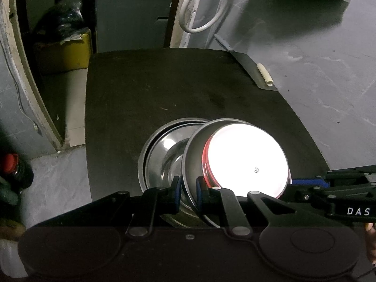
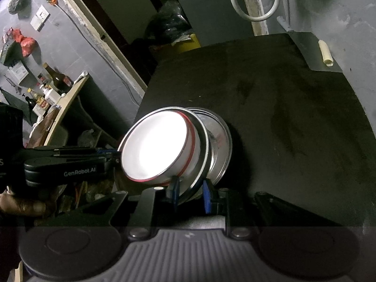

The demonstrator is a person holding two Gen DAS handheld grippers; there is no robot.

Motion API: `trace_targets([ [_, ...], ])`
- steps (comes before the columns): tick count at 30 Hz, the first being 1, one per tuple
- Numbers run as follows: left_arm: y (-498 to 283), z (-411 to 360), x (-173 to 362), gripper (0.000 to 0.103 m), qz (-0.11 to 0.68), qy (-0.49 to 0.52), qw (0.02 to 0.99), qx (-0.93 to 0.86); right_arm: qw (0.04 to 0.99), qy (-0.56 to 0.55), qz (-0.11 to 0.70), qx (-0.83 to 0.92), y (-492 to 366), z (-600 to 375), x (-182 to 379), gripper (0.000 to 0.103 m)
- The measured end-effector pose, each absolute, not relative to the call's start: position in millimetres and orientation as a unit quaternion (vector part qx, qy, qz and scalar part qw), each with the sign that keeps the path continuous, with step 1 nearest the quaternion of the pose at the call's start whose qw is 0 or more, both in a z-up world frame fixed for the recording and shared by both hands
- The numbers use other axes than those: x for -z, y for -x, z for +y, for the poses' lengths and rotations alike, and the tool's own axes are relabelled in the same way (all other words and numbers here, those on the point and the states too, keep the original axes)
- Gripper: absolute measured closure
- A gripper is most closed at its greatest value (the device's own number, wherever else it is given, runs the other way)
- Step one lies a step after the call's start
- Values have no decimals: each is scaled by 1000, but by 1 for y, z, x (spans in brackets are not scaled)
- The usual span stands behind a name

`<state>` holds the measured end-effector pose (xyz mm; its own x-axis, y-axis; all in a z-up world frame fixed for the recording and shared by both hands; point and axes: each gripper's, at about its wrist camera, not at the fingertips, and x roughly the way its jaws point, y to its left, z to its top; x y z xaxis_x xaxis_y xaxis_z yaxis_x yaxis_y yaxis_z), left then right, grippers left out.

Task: Organize plates and bowls
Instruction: 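Lower the bowl stack with both tools onto the blue-labelled steel plate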

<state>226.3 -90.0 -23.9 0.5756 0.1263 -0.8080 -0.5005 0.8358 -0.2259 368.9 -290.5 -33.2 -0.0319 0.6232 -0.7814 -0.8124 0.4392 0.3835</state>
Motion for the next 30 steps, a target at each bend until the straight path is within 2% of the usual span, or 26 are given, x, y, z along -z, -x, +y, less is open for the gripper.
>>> trace_targets([
  [30, -243, -66, 52, 91, 434, 244, 842, -209, 680, 101, 506, -521, -379, -266, 55, 79],
])
